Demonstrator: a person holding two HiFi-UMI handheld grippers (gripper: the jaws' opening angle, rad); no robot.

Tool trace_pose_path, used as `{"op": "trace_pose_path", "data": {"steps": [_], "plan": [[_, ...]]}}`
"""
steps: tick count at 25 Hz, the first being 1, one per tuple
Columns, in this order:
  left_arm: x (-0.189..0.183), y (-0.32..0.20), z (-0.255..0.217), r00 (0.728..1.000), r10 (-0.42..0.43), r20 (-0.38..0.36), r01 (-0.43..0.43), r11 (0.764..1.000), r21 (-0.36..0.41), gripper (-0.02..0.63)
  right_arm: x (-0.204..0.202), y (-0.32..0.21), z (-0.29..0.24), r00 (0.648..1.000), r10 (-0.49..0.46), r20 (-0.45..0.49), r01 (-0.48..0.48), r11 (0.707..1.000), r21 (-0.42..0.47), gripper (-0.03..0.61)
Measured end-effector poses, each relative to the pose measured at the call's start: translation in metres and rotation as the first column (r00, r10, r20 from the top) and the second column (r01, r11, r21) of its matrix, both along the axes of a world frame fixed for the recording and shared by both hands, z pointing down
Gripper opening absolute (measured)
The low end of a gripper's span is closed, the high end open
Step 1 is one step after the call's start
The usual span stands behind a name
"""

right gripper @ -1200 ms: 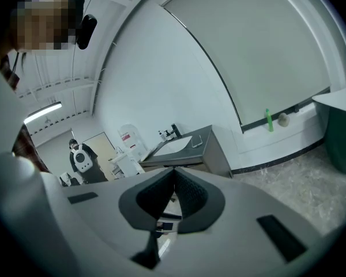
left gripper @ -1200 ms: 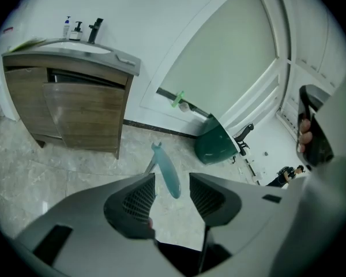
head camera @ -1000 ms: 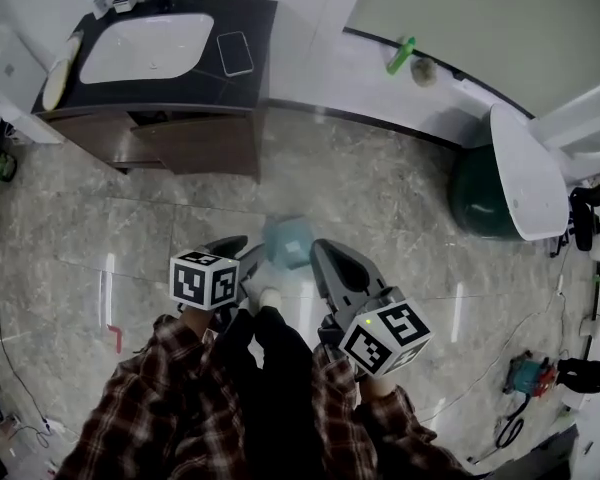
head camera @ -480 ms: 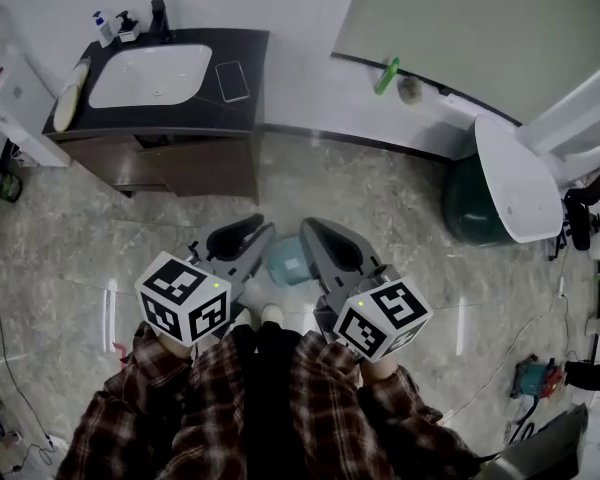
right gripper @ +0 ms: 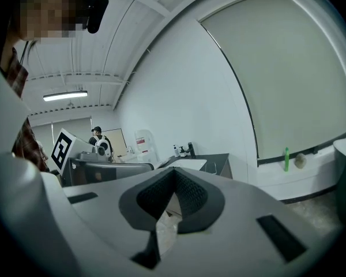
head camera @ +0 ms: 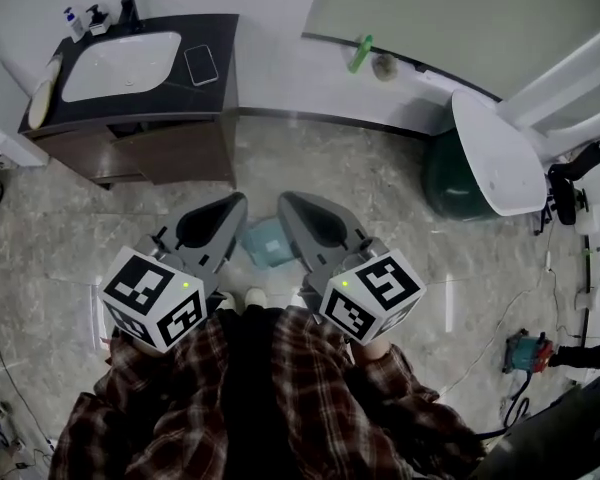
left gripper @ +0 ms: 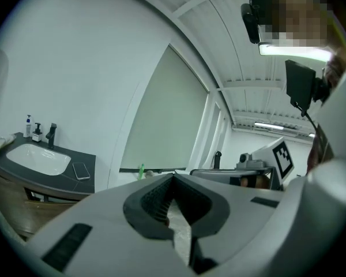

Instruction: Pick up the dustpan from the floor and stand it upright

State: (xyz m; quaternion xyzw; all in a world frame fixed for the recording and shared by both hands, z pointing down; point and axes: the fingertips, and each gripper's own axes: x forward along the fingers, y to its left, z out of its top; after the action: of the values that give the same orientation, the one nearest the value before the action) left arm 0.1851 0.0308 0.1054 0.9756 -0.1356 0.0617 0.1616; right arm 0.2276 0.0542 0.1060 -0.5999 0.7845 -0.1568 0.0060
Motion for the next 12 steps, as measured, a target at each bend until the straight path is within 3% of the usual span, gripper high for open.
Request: {"op": "trace_pose_path", "data": {"steps": [12], "plan": [[-0.013,-0.002,0.0,0.998,-0.06,-0.005,0.059,0.998,-0.034,0.012,-0.028,-0.014,0.018,0.99,-0.141,-0.027,0.139,0.988,-0.069,0.011]]}}
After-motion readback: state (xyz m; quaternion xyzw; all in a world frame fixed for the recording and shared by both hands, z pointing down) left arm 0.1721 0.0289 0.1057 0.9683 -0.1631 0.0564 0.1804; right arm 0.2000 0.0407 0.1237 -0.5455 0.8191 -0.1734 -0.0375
